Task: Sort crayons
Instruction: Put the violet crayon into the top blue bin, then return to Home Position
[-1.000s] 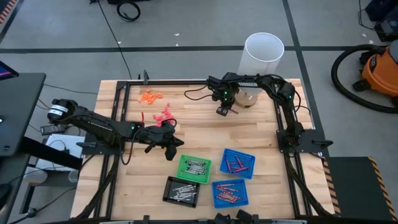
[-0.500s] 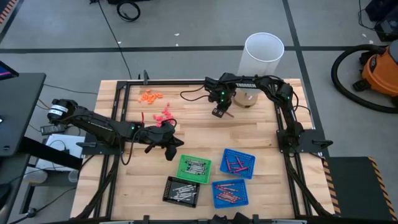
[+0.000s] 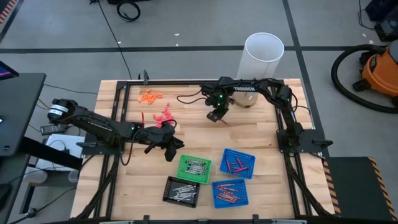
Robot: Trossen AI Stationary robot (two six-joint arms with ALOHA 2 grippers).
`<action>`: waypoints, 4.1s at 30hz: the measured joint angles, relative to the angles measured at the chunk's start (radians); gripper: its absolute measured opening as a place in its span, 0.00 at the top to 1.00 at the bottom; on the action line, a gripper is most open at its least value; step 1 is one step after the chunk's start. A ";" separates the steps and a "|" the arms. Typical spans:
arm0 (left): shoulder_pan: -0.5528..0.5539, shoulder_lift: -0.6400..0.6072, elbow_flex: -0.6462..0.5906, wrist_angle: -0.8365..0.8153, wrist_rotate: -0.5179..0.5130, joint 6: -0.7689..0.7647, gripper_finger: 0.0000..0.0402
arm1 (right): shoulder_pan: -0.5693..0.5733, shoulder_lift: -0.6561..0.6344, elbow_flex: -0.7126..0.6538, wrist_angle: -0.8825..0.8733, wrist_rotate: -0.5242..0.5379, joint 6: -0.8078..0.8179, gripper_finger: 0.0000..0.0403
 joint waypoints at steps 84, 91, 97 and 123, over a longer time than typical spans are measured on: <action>0.055 -0.550 0.000 -0.419 -0.103 0.189 0.84 | 0.241 -1.174 -0.919 0.851 0.190 0.568 0.66; 0.055 -0.609 -0.001 -0.486 -0.124 0.194 0.84 | 0.174 -1.243 -0.921 0.854 0.169 0.548 0.66; 0.055 -0.686 -0.001 -0.561 -0.173 0.195 0.84 | 0.116 -1.293 -0.921 0.852 0.164 0.531 0.66; 0.055 -1.168 -0.390 -0.337 -0.370 0.026 0.84 | -0.243 -1.536 -1.011 0.753 -0.035 0.441 0.66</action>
